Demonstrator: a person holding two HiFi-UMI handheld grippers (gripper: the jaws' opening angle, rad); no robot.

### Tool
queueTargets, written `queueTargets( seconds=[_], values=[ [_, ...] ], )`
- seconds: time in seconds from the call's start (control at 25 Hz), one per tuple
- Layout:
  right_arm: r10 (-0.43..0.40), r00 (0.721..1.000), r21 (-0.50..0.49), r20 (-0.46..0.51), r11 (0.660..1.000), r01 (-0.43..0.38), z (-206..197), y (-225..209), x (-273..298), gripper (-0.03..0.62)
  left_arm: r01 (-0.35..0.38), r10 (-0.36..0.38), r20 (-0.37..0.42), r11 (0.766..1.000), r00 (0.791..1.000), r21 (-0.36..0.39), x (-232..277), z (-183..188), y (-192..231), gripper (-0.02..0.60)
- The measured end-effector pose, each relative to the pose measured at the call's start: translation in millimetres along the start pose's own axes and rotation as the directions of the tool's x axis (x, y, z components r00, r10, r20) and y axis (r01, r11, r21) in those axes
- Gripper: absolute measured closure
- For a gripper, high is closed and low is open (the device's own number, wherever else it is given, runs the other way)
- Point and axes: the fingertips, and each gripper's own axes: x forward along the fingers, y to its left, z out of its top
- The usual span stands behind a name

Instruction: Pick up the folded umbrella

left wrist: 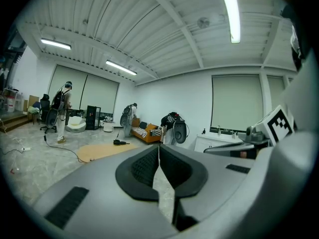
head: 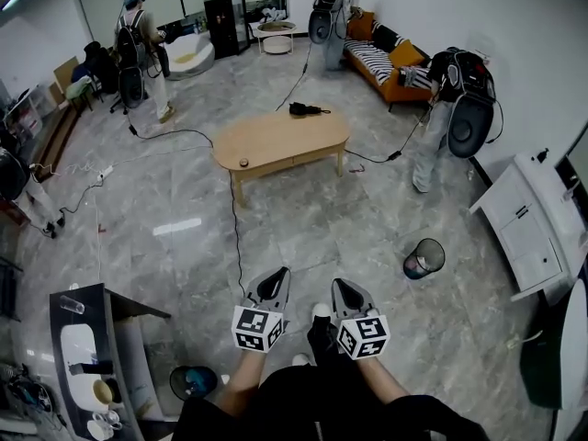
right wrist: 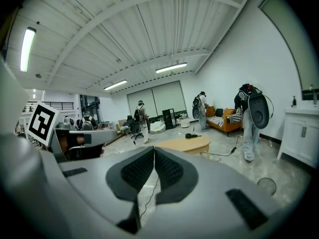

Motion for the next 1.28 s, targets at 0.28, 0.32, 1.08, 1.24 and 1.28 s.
queueTargets(
  seconds=[0.28,0.32,1.08,1.24,1.28],
  values=[
    [0.027,1.0,-0.029,0.013,0.999,-0.026,17,1,25,0.582,0.011,-0.011,0.006,1.0,1.0,0.025,15,10,13,0.563],
    [0.041,0.999,-0.033,0.013,0.999,-0.04,22,2,29,0.582,0.014,-0.014,0.003,0.999,1.0,0.049,18,12,14,0.563],
    [0.109,0.989,-0.089,0.105,0.991,-0.1,129,-76,140,0.582,-0.057,0.048,0.092,0.994,0.995,0.095,131,96,69,0.563],
    [0.118,0.988,-0.095,0.103,0.99,-0.108,144,-89,164,0.582,-0.065,0.055,0.109,0.994,0.992,0.093,157,114,78,0.563],
    [0.123,0.987,-0.097,0.107,0.989,-0.113,149,-92,170,0.582,-0.068,0.058,0.113,0.993,0.992,0.094,164,118,82,0.563]
  ],
)
